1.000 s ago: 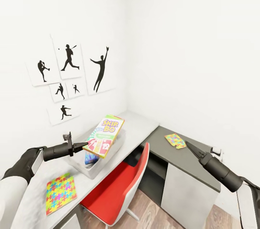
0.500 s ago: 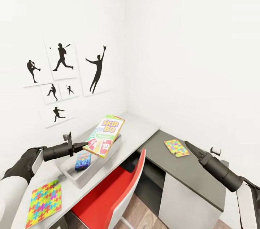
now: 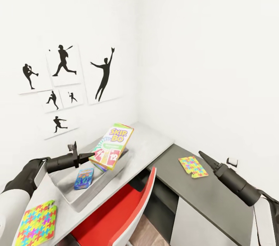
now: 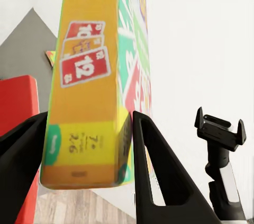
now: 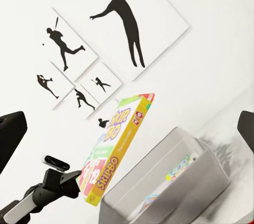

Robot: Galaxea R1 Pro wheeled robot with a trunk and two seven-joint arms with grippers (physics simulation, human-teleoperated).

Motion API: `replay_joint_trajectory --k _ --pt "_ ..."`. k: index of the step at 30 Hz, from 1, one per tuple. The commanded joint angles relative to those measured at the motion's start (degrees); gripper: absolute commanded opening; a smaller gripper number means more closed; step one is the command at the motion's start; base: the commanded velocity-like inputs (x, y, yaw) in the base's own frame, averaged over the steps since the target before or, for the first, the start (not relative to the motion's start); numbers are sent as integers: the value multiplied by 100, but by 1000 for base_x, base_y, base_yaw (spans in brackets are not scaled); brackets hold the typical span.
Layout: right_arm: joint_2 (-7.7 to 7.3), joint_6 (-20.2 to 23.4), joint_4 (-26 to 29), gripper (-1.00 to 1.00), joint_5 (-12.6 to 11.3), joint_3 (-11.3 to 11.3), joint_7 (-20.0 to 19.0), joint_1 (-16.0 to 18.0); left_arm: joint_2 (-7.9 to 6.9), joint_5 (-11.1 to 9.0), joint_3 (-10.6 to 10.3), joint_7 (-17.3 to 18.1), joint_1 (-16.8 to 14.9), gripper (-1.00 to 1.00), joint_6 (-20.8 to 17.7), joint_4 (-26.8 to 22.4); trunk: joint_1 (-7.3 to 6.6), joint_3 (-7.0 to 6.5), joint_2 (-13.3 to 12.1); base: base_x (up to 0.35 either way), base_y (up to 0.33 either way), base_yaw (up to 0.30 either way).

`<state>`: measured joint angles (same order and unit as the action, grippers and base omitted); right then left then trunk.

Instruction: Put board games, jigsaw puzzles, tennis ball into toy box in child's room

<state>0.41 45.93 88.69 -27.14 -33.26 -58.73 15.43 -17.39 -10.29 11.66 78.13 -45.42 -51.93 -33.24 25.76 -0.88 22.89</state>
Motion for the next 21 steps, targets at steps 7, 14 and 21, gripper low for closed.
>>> replay_joint_trajectory --k 7,14,21 --pt "11 0 0 100 -7 -7 25 4 -3 -16 3 9 -2 -100 -54 2 3 2 3 7 -1 23" --pt "9 -6 0 100 -2 3 45 4 -1 -17 3 9 -2 -100 -54 2 3 2 3 0 0 249" --pt "4 -5 0 100 -1 -2 26 4 -1 -3 1 -10 -2 -100 -53 2 3 2 3 94 0 198"
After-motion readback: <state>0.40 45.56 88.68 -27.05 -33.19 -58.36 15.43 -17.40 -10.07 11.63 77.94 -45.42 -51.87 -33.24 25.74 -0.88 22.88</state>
